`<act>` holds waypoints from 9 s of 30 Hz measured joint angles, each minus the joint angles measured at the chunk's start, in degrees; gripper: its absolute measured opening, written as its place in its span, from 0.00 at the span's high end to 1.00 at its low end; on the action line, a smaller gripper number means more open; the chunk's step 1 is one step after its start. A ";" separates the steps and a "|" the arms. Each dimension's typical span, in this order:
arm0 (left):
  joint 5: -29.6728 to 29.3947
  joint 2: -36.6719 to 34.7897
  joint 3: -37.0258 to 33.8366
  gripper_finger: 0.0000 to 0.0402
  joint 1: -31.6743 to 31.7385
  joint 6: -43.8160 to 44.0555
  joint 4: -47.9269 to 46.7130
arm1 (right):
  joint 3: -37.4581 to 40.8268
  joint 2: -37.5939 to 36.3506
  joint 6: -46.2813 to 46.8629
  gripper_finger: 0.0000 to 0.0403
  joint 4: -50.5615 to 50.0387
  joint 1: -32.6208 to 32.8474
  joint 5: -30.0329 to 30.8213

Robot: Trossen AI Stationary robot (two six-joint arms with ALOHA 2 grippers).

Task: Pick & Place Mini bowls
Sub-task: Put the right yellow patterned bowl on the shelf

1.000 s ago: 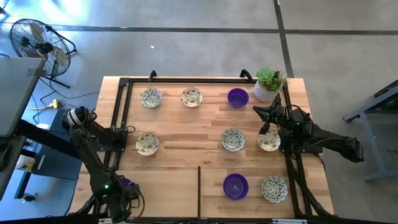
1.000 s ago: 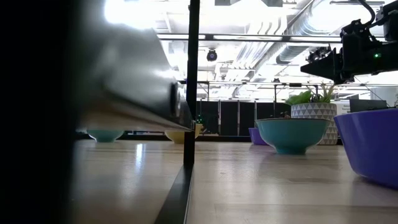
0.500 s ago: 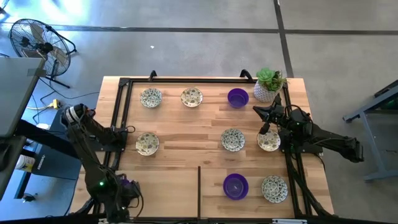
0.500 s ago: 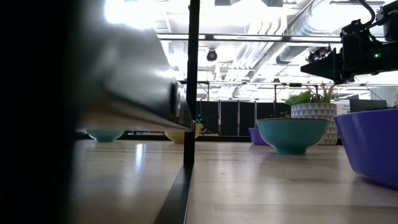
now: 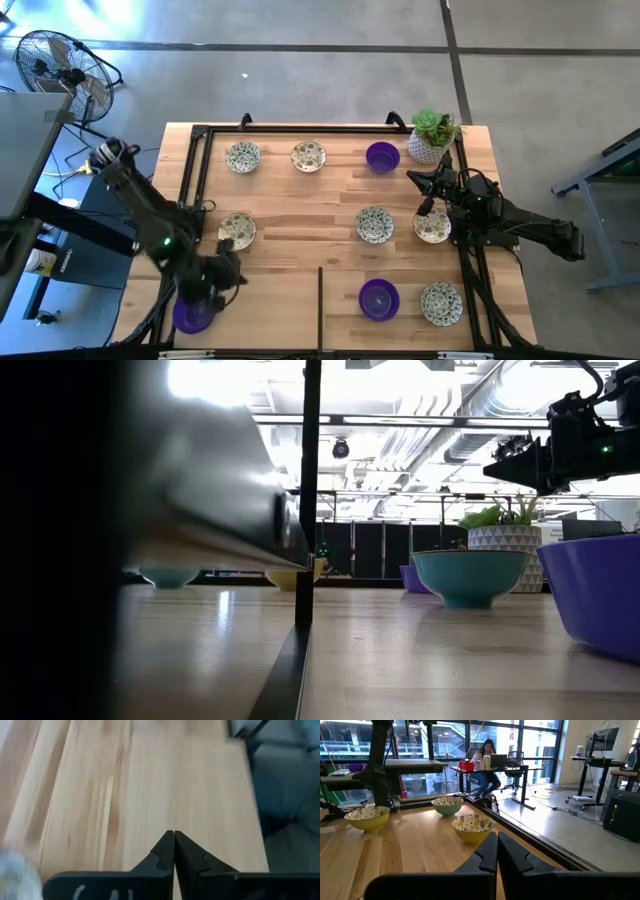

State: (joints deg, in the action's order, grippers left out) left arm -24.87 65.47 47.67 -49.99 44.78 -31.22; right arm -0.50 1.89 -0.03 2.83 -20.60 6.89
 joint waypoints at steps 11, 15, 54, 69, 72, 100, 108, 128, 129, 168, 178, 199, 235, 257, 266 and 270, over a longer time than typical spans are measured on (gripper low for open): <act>18.21 -6.65 -20.96 1.00 23.98 -29.78 43.48 | -0.01 0.00 0.02 1.00 -0.02 -0.02 0.00; 20.31 -6.68 -22.75 1.00 31.71 -34.43 50.47 | 0.00 0.00 0.01 1.00 0.00 0.00 0.00; 24.57 -2.05 -32.39 1.00 63.16 -34.52 74.79 | -7.86 6.15 2.76 1.00 -0.07 0.78 2.72; 24.49 -0.06 -32.41 1.00 63.16 -37.58 74.98 | -31.84 37.14 25.56 1.00 -40.19 16.44 18.07; 24.47 -0.05 -32.41 1.00 63.16 -38.14 74.63 | -35.49 42.35 33.29 1.00 -47.96 21.16 18.73; 26.23 0.38 -32.41 1.00 63.16 -38.98 74.35 | -44.78 73.75 67.69 0.57 -66.94 43.91 3.03; 27.04 0.38 -32.41 1.00 63.14 -38.54 73.18 | -44.77 79.85 67.58 0.63 -67.30 43.85 3.02; 26.57 0.38 -32.41 1.00 63.14 -36.44 73.12 | -42.33 80.57 65.57 0.93 -66.10 42.23 1.74; 25.63 0.38 -32.41 1.00 63.14 -35.74 73.02 | -43.32 80.31 65.60 0.92 -67.33 42.23 2.00; 36.53 0.33 -37.91 1.00 80.51 -30.30 80.77 | -96.37 115.22 -21.39 0.96 -56.82 23.70 7.50; 37.58 0.33 -37.91 1.00 80.75 -30.52 80.32 | -98.42 123.02 -32.61 0.96 -53.37 24.40 7.73; 40.47 0.33 -37.91 1.00 80.73 -32.53 78.80 | -98.70 119.29 -28.05 0.65 -50.39 25.23 7.74; 20.94 4.08 -0.62 0.79 48.56 -44.25 14.91 | -10.94 56.09 7.12 0.99 32.43 33.35 22.72; 22.96 32.35 25.60 0.44 47.31 -41.93 -3.62 | -10.20 56.08 2.61 1.00 32.23 36.13 23.29; 17.13 35.33 25.88 0.38 47.31 -43.27 -4.75 | -7.89 56.11 2.54 1.00 33.92 36.13 22.36; 16.51 35.31 25.85 0.37 47.33 -43.64 -4.89 | -7.88 56.08 2.05 1.00 34.96 36.13 22.02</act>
State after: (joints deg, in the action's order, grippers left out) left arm -8.36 100.77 73.52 -2.66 1.15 -36.11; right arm -8.37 57.98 2.02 37.79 15.53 28.91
